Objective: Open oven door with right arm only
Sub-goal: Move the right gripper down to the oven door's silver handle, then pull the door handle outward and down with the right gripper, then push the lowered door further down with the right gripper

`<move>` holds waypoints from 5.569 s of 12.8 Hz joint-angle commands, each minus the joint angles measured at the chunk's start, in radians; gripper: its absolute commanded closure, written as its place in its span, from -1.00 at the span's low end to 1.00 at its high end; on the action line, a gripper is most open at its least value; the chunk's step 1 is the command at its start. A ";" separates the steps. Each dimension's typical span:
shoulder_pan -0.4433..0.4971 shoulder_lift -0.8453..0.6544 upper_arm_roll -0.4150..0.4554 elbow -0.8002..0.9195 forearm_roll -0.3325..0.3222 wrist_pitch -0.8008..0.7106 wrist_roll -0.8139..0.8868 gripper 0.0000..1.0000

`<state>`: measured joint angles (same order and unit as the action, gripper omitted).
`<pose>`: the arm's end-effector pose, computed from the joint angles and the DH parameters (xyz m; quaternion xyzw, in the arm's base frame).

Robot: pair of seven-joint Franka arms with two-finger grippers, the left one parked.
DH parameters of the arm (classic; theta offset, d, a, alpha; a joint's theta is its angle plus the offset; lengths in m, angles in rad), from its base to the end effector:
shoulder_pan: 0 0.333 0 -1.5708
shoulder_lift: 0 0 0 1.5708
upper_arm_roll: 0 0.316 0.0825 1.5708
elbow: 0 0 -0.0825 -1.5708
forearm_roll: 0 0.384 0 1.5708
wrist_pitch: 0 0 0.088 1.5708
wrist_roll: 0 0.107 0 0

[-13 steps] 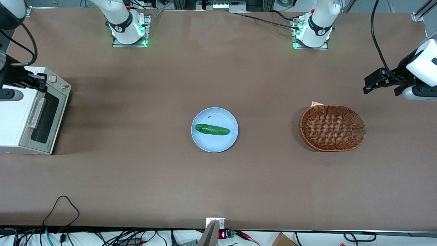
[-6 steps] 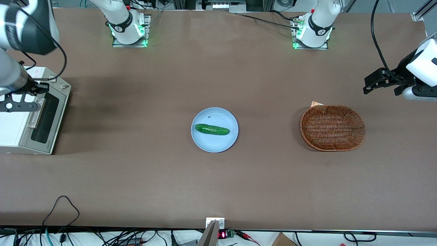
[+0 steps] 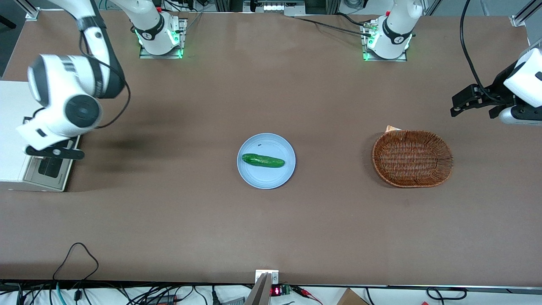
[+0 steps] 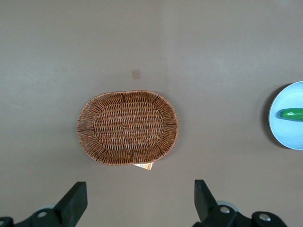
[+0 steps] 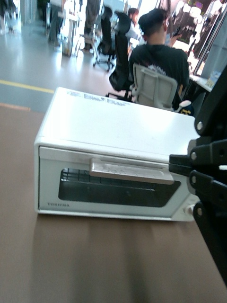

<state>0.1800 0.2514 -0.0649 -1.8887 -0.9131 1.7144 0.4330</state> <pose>0.5865 -0.0046 0.3793 0.8871 0.0128 -0.0693 0.4562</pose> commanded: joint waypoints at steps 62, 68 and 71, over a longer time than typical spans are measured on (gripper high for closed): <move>-0.004 0.370 0.047 -0.018 -0.156 0.231 0.355 1.00; 0.006 0.413 0.045 -0.018 -0.161 0.264 0.355 1.00; 0.007 0.425 0.045 -0.018 -0.164 0.264 0.351 1.00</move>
<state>0.1820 0.6737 -0.0031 -1.8992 -1.0681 1.9972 0.7794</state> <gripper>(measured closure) 0.991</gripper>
